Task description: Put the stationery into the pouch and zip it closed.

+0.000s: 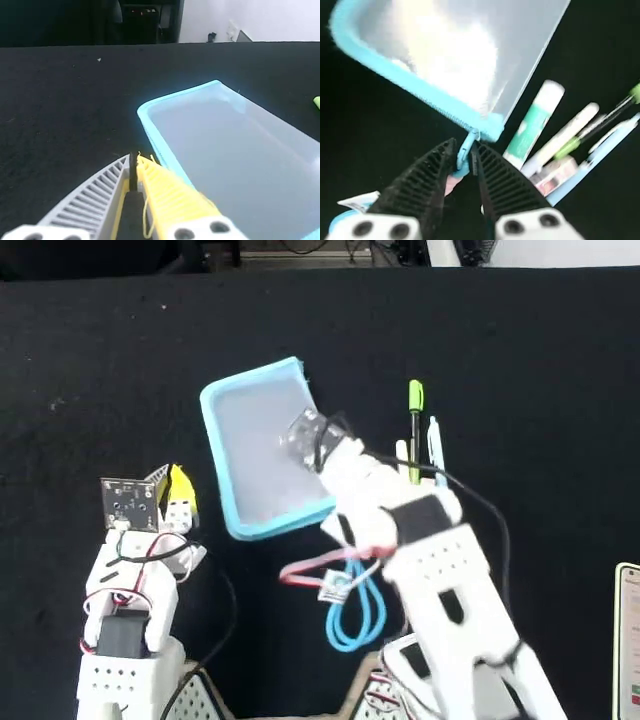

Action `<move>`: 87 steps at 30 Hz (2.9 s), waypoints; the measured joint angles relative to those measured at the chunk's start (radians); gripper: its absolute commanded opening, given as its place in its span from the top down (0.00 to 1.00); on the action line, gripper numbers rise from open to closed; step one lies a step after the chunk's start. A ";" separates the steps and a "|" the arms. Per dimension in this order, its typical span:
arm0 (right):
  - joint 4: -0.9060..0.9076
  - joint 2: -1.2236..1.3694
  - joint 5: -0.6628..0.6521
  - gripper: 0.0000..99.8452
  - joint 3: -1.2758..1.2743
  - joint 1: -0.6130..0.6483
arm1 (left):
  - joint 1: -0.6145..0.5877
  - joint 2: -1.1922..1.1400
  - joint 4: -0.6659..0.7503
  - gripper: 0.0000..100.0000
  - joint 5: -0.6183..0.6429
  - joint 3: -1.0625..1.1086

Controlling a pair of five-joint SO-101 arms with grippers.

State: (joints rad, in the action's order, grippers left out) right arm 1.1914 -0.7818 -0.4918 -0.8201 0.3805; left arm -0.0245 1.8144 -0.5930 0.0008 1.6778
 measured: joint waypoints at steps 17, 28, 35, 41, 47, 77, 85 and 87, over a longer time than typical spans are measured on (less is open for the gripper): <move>-0.221 -0.298 0.000 0.99 0.000 0.249 | 0.000 0.000 0.000 0.86 0.000 0.000; -0.396 -0.299 0.000 0.99 0.000 0.301 | 0.098 -0.169 0.107 0.86 0.000 0.006; -0.482 -0.299 0.074 0.99 0.000 0.336 | 0.104 -0.304 0.239 0.86 0.000 0.006; -0.445 -0.293 0.080 0.99 -0.006 0.362 | 0.187 -0.420 0.325 0.86 0.000 0.006; -0.302 -0.288 0.080 0.99 -0.089 0.359 | 0.157 -0.454 0.356 0.86 0.000 0.006; -0.103 -0.279 0.196 0.82 -0.381 0.107 | 0.120 -0.466 0.356 0.86 0.000 0.006; -0.146 -0.279 0.293 0.82 -0.440 0.388 | -0.192 -0.466 0.356 0.86 -0.035 -0.003; -0.218 -0.279 0.373 0.82 -0.463 0.454 | -0.305 -0.468 0.356 0.86 0.020 -0.017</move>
State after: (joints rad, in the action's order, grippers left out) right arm 0.9735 -1.0610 -0.1189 -1.2835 0.8347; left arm -0.3299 1.3464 -0.2371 0.0207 1.6609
